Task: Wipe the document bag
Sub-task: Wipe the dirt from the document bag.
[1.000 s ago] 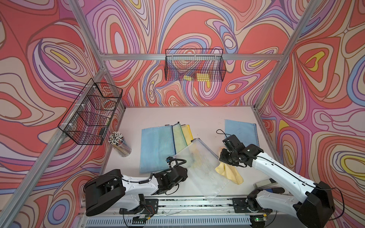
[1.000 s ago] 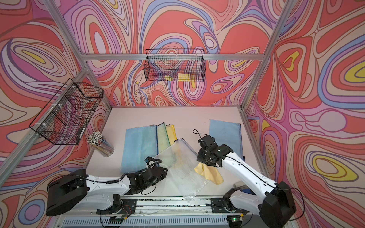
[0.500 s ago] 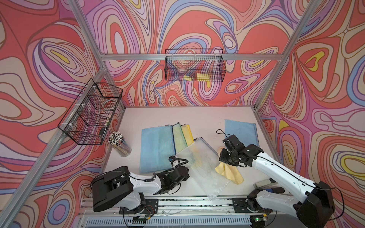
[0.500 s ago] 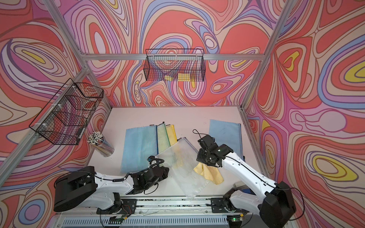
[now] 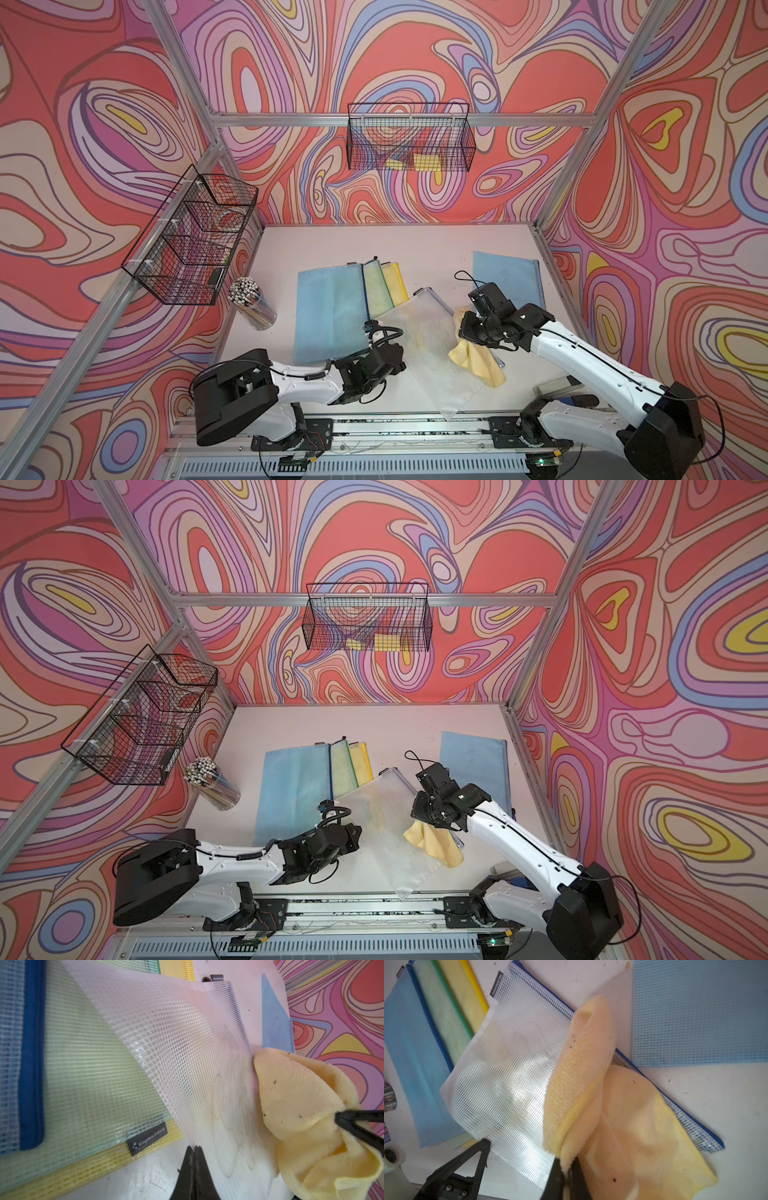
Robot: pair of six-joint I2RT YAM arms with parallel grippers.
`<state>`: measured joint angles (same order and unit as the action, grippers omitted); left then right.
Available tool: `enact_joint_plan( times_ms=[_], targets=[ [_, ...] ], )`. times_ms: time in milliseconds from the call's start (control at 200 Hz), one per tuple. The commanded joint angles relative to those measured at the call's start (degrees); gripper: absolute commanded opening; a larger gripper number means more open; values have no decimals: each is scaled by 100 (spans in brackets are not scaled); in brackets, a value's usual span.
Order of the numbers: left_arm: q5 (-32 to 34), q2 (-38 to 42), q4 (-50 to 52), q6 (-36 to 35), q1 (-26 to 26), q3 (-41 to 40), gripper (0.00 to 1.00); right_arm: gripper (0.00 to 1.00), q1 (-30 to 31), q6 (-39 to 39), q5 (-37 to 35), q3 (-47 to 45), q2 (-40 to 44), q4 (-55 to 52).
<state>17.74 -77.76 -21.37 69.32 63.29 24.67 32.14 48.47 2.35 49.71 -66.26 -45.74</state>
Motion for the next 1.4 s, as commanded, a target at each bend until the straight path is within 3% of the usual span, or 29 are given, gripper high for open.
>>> enact_joint_plan(
  times_ms=[0,245,496,756,997,1202,1287,1397],
  targets=[
    [-214,281,518,-467,-231,205,0,0,-24,-179,629,298,-237,711],
    [-1625,-219,610,-684,-1041,307,0,0,221,-139,1663,844,-1276,2415],
    [-1919,-490,344,-651,-1273,315,0,0,234,151,2490,1057,-2534,4167],
    [-1906,-304,443,-674,-1416,285,0,0,235,-29,2051,858,-3253,3928],
    [-1943,-284,506,-657,-1573,224,0,0,-194,-299,1348,85,-2758,3321],
    [-2050,-326,366,-622,-1690,143,0,0,-533,-724,729,-56,-2175,2449],
    [-2093,-358,323,-638,-1698,144,0,0,-524,-730,874,47,-2120,2435],
    [-2148,-444,236,-597,-1703,144,0,0,-322,-369,1488,53,-2304,3168]
  ],
)
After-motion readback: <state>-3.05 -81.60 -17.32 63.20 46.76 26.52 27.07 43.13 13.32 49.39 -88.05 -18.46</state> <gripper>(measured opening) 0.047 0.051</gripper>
